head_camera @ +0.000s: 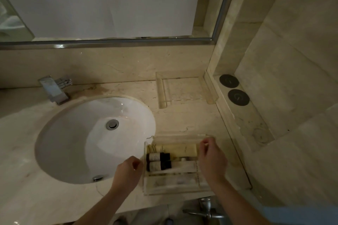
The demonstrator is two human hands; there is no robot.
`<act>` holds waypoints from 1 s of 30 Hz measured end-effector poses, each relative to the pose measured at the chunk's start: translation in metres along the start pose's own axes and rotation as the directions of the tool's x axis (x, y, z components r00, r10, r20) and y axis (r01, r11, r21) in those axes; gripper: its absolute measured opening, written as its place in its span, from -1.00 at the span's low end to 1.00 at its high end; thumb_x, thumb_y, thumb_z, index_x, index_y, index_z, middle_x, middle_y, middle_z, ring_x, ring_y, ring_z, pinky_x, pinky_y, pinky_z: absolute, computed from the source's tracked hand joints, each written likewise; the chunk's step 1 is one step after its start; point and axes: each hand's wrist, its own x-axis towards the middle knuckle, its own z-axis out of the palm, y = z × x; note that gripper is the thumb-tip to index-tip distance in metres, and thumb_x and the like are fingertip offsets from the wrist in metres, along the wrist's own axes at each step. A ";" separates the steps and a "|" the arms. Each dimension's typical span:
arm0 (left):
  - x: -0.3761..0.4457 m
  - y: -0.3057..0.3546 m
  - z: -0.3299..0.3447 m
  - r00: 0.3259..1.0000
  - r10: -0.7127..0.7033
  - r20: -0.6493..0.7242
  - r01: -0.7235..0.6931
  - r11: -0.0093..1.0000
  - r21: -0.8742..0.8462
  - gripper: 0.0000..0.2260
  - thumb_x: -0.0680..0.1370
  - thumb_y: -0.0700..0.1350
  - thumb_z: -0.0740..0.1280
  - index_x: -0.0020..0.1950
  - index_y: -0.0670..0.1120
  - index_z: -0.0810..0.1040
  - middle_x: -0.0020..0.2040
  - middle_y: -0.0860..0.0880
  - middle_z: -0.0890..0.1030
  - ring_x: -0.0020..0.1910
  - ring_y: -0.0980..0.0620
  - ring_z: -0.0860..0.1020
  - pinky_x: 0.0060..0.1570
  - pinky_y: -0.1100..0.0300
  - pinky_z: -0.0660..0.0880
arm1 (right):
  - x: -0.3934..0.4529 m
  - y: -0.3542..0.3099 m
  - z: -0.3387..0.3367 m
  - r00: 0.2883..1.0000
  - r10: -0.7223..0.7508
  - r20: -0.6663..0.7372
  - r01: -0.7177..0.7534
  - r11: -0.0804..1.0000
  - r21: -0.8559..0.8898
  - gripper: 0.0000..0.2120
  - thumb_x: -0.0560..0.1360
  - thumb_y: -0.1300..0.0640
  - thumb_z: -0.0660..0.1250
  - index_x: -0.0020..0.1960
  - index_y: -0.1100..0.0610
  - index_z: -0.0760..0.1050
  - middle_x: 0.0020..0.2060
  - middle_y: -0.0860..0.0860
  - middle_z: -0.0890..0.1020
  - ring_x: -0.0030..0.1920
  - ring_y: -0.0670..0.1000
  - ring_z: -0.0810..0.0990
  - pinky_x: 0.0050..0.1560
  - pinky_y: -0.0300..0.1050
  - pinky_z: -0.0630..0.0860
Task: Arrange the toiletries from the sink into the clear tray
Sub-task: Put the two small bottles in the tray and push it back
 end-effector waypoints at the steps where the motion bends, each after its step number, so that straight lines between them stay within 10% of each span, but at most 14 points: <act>1: -0.001 -0.001 -0.002 0.999 -0.011 0.049 0.012 1.000 -0.003 -0.87 0.52 -0.14 0.29 -0.22 0.00 0.53 -0.30 0.03 0.61 -0.31 0.06 0.58 -0.37 0.29 0.41 | 0.003 0.012 -0.006 0.997 0.069 -0.025 -0.069 0.998 -0.001 -0.89 0.58 0.05 0.19 -0.07 0.07 0.42 -0.39 -0.06 0.53 -0.45 -0.07 0.47 -0.47 -0.19 0.40; 7: -0.002 -0.003 -0.007 0.957 -0.163 0.241 0.178 0.983 -0.043 -0.91 0.45 -0.16 0.40 -0.24 -0.13 0.62 -0.41 -0.06 0.66 -0.44 0.05 0.61 -0.35 0.24 0.55 | -0.001 0.062 -0.022 0.912 0.251 0.325 -0.269 0.963 0.011 -0.77 0.55 0.00 0.22 -0.19 0.09 0.51 -0.34 0.03 0.60 -0.31 0.03 0.58 -0.26 -0.01 0.54; 13: -0.005 0.005 -0.004 0.942 -0.240 0.233 0.262 0.963 -0.069 -0.90 0.46 -0.17 0.41 -0.24 -0.16 0.64 -0.43 -0.06 0.63 -0.44 0.02 0.62 -0.35 0.21 0.59 | -0.009 0.068 -0.029 0.854 0.157 0.496 -0.142 0.988 -0.068 -0.71 0.56 0.06 0.23 -0.33 -0.08 0.33 -0.38 -0.11 0.48 -0.37 -0.16 0.45 -0.38 -0.27 0.33; 30: 0.116 0.084 0.019 0.996 -0.090 0.020 0.084 0.976 0.199 -0.81 0.42 -0.13 0.23 -0.40 -0.10 0.49 -0.38 -0.07 0.60 -0.33 -0.06 0.56 -0.34 0.16 0.44 | 0.102 0.054 0.025 0.904 0.410 0.125 -0.420 0.905 0.066 -0.66 0.52 0.30 0.21 -0.41 0.14 0.26 -0.43 0.03 0.36 -0.32 0.09 0.38 -0.36 -0.08 0.22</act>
